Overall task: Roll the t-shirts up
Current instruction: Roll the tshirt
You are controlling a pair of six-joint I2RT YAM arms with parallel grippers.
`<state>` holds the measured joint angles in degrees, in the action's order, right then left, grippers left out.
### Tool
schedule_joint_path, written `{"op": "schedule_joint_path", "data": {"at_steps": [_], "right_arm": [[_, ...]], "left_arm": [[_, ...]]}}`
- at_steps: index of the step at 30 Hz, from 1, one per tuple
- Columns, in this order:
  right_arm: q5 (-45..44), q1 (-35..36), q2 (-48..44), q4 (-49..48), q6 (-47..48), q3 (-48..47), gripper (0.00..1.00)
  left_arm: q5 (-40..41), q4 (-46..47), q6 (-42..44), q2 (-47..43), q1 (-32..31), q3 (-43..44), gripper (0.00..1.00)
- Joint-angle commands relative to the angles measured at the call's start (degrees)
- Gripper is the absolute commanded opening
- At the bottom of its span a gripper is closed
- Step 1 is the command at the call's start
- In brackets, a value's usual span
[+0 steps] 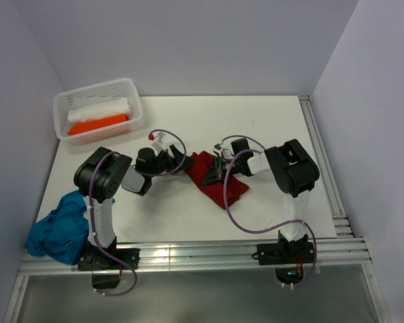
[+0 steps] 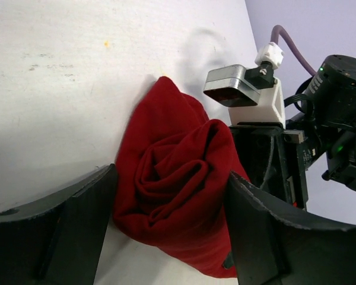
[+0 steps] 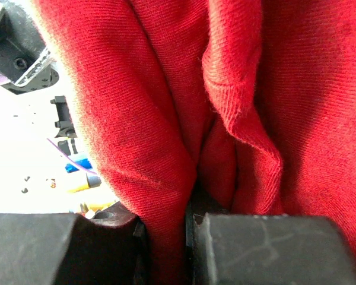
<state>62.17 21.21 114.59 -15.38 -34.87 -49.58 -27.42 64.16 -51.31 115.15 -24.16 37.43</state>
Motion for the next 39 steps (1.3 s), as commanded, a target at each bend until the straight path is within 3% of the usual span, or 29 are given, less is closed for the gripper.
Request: {"op": "schedule_joint_path", "data": {"at_steps": [1, 7, 10, 11, 13, 14, 17, 19, 24, 27, 33, 39], "right_arm": [[-7.77, -0.03, 2.75, 3.60, 2.88, 0.36, 0.00], [-8.03, 0.06, 2.49, 3.86, 2.97, 0.45, 0.00], [-8.47, 0.06, 2.31, 4.30, 3.32, 0.45, 0.00], [-8.38, 0.06, 2.31, 4.22, 3.23, 0.36, 0.00], [-8.30, 0.14, 2.22, 4.21, 3.32, 0.45, 0.00], [-8.38, 0.15, 2.05, 4.21, 3.32, 0.54, 0.00], [-9.61, 0.15, 1.08, 5.35, 4.19, 0.54, 0.06], [-9.26, 0.15, 0.20, 4.14, 3.94, 1.32, 0.17], [-10.84, 0.06, -4.88, 4.30, 4.46, 3.00, 0.46], [-13.38, 0.15, -9.71, 7.54, 5.78, 4.23, 0.56], [-23.05, 0.15, -19.46, 14.05, 8.68, 6.42, 0.70], [-32.46, 0.15, -29.32, 21.25, 10.96, 9.67, 0.72]], "left_arm": [[-2.11, 0.18, -0.19, 0.07, 0.08, -0.87, 0.77], [2.36, -6.31, 1.12, -1.51, -0.80, -1.66, 0.78], [2.90, -9.40, 1.91, -1.51, -2.11, -0.17, 0.63], [3.51, -12.19, 2.18, -1.60, -2.73, 1.14, 0.50], [4.04, -13.70, 3.40, -2.56, -3.26, 2.12, 0.35], [5.08, -16.24, 3.84, -3.09, -3.69, 2.38, 0.21], [6.06, -21.17, 6.04, -5.02, -4.14, 4.75, 0.08], [6.68, -26.53, 7.44, -6.08, -4.14, 6.94, 0.01], [7.20, -30.93, 9.29, -8.19, -4.14, 8.80, 0.00], [7.73, -32.78, 10.35, -8.98, -4.14, 9.50, 0.00], [8.08, -34.01, 11.41, -10.56, -4.49, 9.85, 0.00], [8.52, -35.16, 12.28, -10.91, -5.28, 11.00, 0.00]]}}
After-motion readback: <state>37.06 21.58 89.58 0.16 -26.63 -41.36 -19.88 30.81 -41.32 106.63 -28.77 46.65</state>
